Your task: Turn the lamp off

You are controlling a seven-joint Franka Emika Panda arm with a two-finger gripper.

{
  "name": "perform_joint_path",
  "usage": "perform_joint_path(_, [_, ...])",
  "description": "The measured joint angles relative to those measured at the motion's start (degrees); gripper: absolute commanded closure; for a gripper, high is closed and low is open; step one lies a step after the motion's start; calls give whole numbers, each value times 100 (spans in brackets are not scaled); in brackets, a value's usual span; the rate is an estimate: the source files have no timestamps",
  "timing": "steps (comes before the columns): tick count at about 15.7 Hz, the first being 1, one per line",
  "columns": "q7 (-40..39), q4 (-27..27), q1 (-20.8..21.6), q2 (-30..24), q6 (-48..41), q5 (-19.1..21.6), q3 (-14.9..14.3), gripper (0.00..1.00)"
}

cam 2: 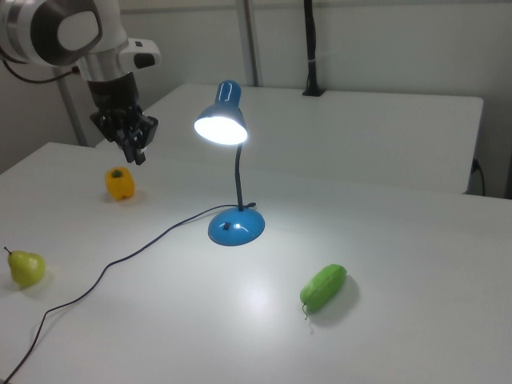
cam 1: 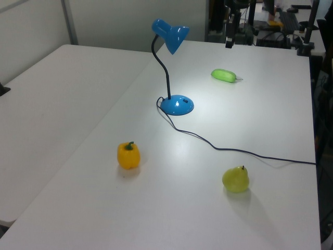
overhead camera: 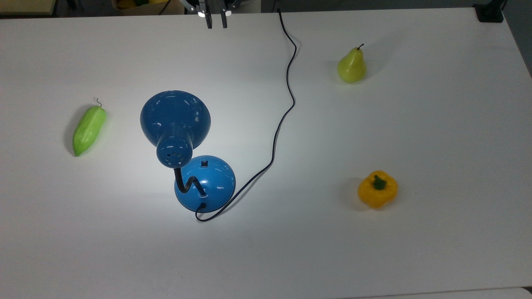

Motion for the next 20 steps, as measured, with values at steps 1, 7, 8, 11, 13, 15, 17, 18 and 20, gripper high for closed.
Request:
perform_joint_path(1, [0,0,0,0,0,0,1,98])
perform_joint_path(7, [-135,-6,3,17,0,2,21,95])
perform_joint_path(8, [-170,-6,3,20,0,2,30,96])
perform_joint_path(11, [-196,-17,3,26,0,49,44,98])
perform_joint_path(13, [-200,-34,3,31,0,124,45,98])
perform_joint_path(15, [-200,-59,3,43,0,137,46,98])
perform_joint_path(17, [-200,-117,3,78,0,137,46,98])
perform_joint_path(18, [-200,-156,3,111,4,137,46,98])
perform_joint_path(20, [-200,-249,3,202,144,137,46,98])
